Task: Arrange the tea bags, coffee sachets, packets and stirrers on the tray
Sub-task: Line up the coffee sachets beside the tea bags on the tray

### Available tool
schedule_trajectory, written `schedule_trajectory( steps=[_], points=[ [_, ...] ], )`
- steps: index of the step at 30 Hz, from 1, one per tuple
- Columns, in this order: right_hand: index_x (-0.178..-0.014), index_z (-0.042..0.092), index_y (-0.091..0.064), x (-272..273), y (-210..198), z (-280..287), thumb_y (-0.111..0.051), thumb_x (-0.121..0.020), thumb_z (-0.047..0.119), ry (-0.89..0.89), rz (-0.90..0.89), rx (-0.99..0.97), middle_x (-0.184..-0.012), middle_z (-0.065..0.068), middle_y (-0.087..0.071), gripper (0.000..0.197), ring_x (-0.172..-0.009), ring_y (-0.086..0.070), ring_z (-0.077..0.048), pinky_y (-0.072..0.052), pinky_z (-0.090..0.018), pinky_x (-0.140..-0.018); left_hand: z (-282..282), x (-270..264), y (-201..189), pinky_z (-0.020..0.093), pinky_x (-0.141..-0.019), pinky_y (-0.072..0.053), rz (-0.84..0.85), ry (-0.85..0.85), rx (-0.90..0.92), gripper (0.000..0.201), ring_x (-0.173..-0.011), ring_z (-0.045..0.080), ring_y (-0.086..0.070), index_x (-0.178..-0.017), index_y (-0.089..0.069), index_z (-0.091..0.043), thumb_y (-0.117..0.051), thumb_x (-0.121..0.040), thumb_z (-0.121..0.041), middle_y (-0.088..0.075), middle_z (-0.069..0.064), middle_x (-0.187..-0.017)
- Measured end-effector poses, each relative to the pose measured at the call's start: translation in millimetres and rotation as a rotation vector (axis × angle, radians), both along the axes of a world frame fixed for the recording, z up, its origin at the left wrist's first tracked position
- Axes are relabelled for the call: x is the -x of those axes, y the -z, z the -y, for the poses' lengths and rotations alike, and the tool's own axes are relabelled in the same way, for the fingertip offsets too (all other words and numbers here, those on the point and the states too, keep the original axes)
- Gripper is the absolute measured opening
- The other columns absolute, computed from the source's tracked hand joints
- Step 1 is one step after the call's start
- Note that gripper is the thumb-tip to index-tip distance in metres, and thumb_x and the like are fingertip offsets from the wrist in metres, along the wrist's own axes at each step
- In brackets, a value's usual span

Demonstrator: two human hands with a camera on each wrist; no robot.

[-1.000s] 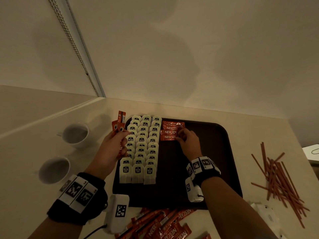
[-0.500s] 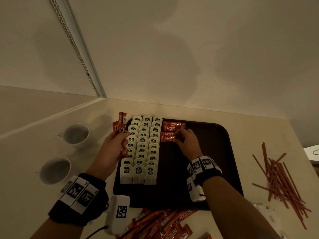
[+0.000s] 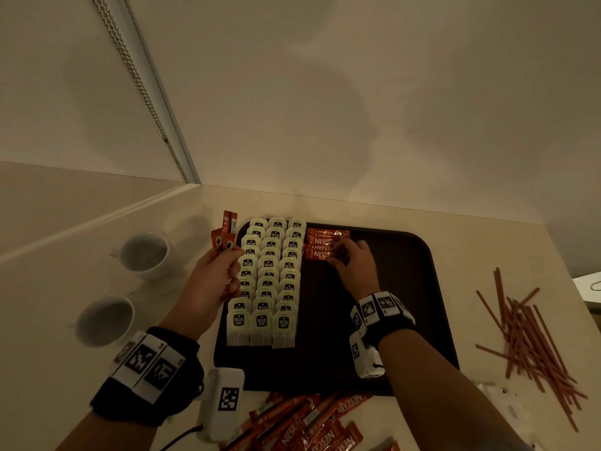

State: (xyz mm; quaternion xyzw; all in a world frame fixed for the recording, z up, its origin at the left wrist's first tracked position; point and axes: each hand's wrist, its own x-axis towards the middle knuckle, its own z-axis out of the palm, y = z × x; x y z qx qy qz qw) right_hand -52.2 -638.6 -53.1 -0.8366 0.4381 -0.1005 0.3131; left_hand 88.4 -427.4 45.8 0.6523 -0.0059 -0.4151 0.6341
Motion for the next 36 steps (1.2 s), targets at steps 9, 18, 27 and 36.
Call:
schedule_trajectory(
  steps=[9, 18, 27, 36],
  points=[
    [-0.110, 0.019, -0.057, -3, -1, -3, -0.070, -0.082, 0.024, 0.003, 0.002, -0.015, -0.114, -0.001, -0.046, 0.031, -0.097, -0.049, -0.011, -0.043, -0.022, -0.086, 0, -1, 2, 0.025, -0.047, -0.032, 0.002, -0.007, 0.006, 0.008, -0.039, 0.008, -0.032, -0.089, -0.053, -0.015, -0.048, -0.095, -0.017, -0.039, -0.005, -0.054],
    [-0.113, 0.018, -0.055, 0, -8, -4, -0.071, -0.082, 0.025, 0.016, 0.022, -0.055, -0.116, -0.002, -0.046, 0.036, -0.096, -0.047, -0.008, -0.045, -0.026, -0.092, 0, 3, -7, 0.025, -0.049, -0.046, -0.125, 0.068, 0.114, 0.021, -0.049, 0.013, -0.051, -0.098, -0.060, -0.009, -0.039, -0.098, -0.015, -0.060, 0.004, -0.070],
    [-0.113, 0.013, -0.059, -19, -101, -52, -0.056, -0.092, 0.023, -0.206, 0.478, -0.518, -0.101, -0.004, -0.063, 0.024, -0.094, -0.064, -0.015, -0.056, -0.029, -0.082, 10, 20, -25, 0.025, -0.053, -0.054, 0.077, 0.312, 0.058, 0.019, -0.063, 0.017, -0.068, -0.110, -0.061, -0.017, -0.055, -0.094, -0.026, -0.074, 0.006, -0.085],
    [-0.095, 0.006, -0.058, -17, -123, -64, -0.062, -0.087, 0.006, -0.115, 0.643, -0.537, -0.087, -0.008, -0.066, 0.009, -0.066, -0.064, -0.003, -0.054, -0.018, -0.063, 3, 21, -24, 0.022, -0.053, -0.046, 0.300, 0.228, 0.045, 0.028, -0.055, 0.010, -0.058, -0.103, -0.067, -0.009, -0.073, -0.080, -0.024, -0.066, -0.002, -0.070]
  ],
)
